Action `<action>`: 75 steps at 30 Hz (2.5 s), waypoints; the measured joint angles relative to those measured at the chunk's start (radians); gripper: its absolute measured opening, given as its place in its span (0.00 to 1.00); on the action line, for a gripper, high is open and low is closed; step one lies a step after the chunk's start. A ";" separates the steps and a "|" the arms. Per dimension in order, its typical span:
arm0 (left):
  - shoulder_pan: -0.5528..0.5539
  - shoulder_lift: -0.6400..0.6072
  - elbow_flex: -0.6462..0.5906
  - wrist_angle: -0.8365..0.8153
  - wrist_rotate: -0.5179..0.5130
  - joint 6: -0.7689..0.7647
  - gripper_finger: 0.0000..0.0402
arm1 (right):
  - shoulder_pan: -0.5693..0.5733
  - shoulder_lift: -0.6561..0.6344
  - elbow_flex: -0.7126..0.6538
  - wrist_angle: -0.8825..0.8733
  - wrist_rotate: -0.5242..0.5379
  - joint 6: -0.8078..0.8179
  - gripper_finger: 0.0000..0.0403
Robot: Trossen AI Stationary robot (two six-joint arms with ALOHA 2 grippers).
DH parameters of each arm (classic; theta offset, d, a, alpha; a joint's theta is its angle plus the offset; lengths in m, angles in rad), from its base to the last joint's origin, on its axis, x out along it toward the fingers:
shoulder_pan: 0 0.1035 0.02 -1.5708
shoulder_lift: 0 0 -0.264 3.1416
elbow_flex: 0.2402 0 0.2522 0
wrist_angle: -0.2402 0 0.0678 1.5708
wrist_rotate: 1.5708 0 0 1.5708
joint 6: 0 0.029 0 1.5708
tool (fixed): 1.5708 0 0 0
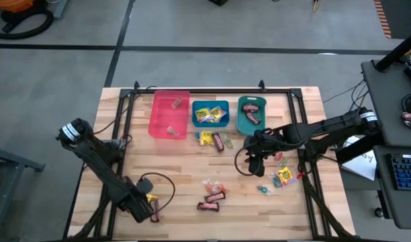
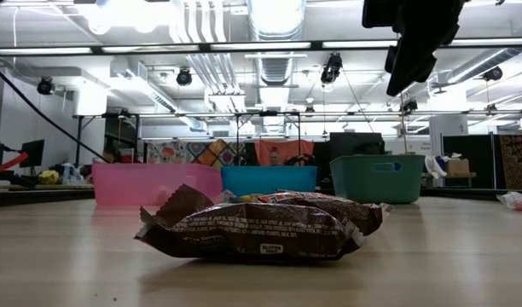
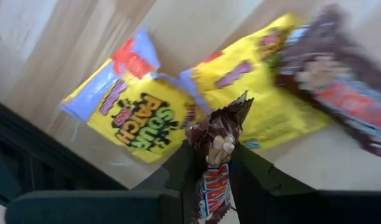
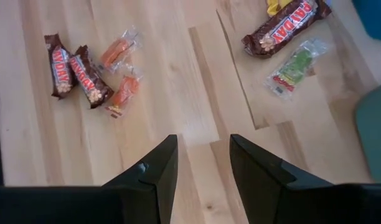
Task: Sort candy
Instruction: Put the brown candy into the green bin
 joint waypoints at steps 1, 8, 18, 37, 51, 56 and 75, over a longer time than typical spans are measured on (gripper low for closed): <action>0.000 -0.004 0.016 -0.010 -0.017 0.011 0.16 | 0.001 0.000 -0.002 0.000 0.001 -0.004 0.34; 0.036 -0.063 0.130 -0.013 -0.313 0.196 0.16 | 0.028 0.000 -0.034 0.090 0.052 -0.046 0.33; 0.227 -0.085 0.298 0.018 -0.720 0.735 0.14 | 0.039 0.000 -0.165 0.484 0.071 -0.179 0.33; 0.580 -0.070 0.237 0.681 -0.914 1.360 0.14 | 0.039 0.114 -0.278 1.137 0.385 -0.496 0.35; 0.620 -0.016 0.234 0.831 -0.885 1.407 0.14 | -0.007 0.158 -0.277 1.256 0.476 -0.511 0.52; 0.623 0.017 0.234 0.921 -0.885 1.429 0.14 | -0.033 0.163 -0.277 1.295 0.364 -0.511 0.51; 0.630 0.044 0.235 0.968 -0.885 1.464 0.22 | -0.035 0.162 -0.277 1.276 0.354 -0.533 0.13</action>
